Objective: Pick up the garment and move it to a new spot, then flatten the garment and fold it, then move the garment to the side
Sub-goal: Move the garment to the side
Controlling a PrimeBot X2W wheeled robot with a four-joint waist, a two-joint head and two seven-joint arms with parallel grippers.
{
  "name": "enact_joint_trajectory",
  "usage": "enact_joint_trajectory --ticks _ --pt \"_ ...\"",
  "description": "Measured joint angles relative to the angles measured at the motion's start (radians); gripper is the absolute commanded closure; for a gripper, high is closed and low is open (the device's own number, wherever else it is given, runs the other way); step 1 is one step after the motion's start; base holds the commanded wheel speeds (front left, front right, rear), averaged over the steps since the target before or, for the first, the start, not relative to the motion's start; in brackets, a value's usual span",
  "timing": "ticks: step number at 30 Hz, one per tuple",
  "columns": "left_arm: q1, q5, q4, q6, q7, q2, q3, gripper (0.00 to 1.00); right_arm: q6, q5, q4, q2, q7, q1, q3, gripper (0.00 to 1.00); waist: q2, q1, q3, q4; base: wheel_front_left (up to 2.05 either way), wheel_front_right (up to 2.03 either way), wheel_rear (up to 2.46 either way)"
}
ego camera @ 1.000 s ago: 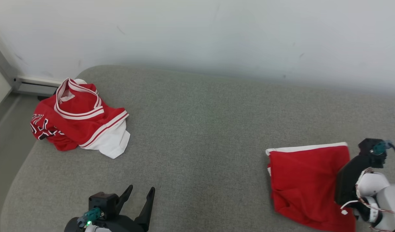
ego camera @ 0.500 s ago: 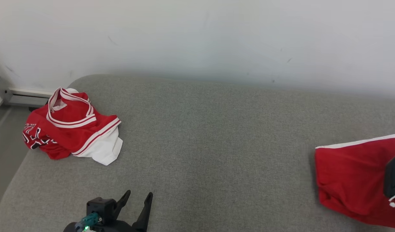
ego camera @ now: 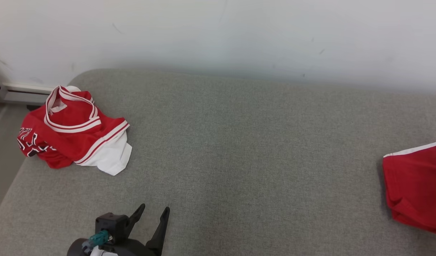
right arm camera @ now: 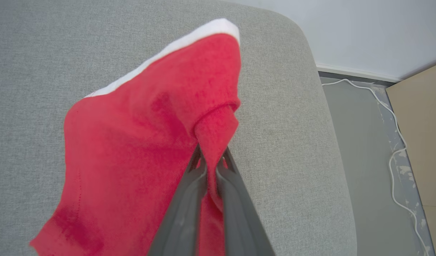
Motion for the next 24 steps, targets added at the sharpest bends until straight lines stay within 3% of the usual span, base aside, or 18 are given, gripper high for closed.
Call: enact_joint_trajectory --ticks 9,22,23,24 --pt "-0.019 0.003 -0.018 0.000 0.009 0.008 0.004 0.00 -0.001 -0.050 0.020 -0.026 -0.072 -0.028 0.006 1.00 0.0000 0.0001 0.055 0.008 0.00 0.00 0.00" --pt "-0.059 0.006 -0.020 0.000 0.017 0.007 0.004 0.00 -0.036 -0.110 0.098 -0.059 -0.148 -0.050 0.018 1.00 0.0000 0.0001 0.085 0.011 0.00 0.00 0.00" --pt "-0.059 0.006 -0.020 0.000 0.017 0.009 0.004 0.00 -0.044 -0.115 0.100 -0.059 -0.155 -0.051 0.018 0.96 0.0000 0.0002 0.086 0.011 0.00 0.00 0.00" --pt "-0.059 0.006 -0.020 0.000 0.018 0.010 0.004 0.00 -0.045 -0.116 0.101 -0.059 -0.161 -0.051 0.018 0.51 0.0000 0.0001 0.086 0.011 0.00 0.00 0.00"
